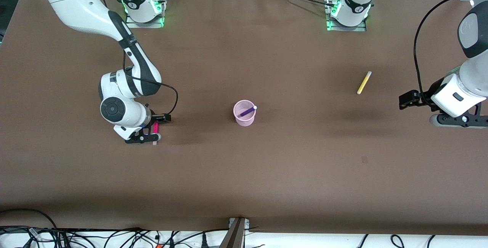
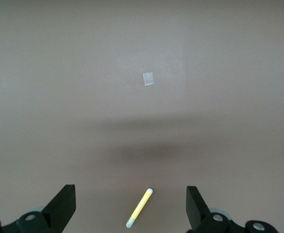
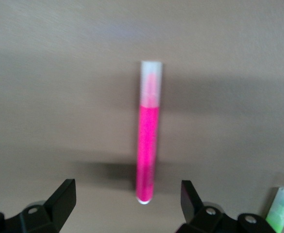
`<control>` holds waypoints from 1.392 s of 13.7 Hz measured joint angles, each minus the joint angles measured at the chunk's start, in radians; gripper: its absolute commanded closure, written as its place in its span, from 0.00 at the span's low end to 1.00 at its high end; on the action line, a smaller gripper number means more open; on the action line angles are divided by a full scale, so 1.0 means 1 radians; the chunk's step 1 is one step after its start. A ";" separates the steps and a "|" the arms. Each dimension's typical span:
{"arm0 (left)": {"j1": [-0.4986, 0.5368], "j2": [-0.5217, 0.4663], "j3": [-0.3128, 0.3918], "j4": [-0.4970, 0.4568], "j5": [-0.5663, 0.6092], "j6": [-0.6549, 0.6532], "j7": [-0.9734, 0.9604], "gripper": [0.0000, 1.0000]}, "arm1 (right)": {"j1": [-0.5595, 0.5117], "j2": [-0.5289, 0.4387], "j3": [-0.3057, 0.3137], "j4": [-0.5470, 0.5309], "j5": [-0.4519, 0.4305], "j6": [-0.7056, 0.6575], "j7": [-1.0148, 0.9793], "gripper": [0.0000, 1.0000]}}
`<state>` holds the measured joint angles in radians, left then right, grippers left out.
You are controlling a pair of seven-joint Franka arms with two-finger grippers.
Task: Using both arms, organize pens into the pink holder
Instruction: 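Lower the right gripper onto the pink marker and close it, then lift the pink marker with the right gripper over the pink cup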
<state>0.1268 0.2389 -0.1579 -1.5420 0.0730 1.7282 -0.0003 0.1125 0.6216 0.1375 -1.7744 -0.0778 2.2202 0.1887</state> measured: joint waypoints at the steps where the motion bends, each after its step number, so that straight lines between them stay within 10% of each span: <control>1: 0.000 0.000 -0.001 0.000 0.000 0.000 0.000 0.00 | -0.005 0.000 0.000 -0.005 0.000 0.004 0.000 0.22; 15: 0.000 0.000 -0.002 0.000 0.000 0.000 0.000 0.00 | -0.015 0.000 0.002 -0.066 0.002 0.056 0.000 0.98; 19: 0.000 0.000 -0.002 0.000 0.000 0.000 0.000 0.00 | -0.024 0.000 0.002 -0.064 0.005 0.060 0.000 1.00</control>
<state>0.1268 0.2388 -0.1599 -1.5424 0.0730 1.7283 -0.0004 0.0881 0.6216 0.1400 -1.8385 -0.0731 2.2806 0.1890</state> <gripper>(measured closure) 0.000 0.815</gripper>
